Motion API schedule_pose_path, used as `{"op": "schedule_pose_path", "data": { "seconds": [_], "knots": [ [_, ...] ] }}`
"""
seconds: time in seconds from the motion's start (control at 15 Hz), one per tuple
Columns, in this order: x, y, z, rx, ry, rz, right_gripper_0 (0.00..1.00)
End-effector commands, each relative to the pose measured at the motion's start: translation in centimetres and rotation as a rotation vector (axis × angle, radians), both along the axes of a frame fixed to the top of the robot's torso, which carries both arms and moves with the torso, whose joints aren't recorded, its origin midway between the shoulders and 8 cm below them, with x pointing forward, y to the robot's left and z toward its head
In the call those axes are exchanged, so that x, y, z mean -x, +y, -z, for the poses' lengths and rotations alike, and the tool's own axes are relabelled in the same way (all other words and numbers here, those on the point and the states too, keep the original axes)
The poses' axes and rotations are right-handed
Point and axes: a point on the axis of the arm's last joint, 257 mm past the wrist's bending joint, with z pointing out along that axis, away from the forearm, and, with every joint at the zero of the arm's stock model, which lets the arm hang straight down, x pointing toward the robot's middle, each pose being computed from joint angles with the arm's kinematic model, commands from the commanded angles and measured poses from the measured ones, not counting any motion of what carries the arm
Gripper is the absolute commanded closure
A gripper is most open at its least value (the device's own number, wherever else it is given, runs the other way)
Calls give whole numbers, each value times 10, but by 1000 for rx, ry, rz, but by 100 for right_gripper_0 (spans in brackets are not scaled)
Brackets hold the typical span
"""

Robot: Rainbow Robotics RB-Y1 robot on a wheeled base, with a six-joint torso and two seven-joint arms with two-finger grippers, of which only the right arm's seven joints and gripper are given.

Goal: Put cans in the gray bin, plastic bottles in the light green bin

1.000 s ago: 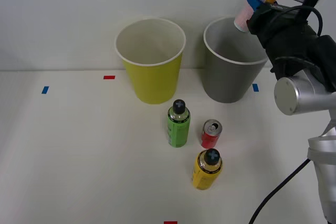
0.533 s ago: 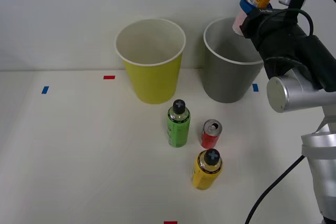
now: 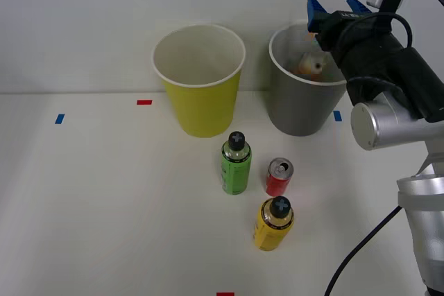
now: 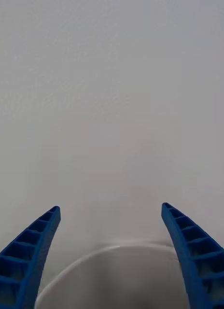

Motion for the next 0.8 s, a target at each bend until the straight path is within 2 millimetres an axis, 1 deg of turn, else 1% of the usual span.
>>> {"op": "schedule_pose_path", "data": {
  "seconds": [0.07, 0.4, 0.8],
  "knots": [
    [0, 1, 1, -6, 2, -3, 0],
    [4, -4, 7, -2, -11, 3, 0],
    [6, -3, 4, -5, -29, 0, 0]
  ]
}}
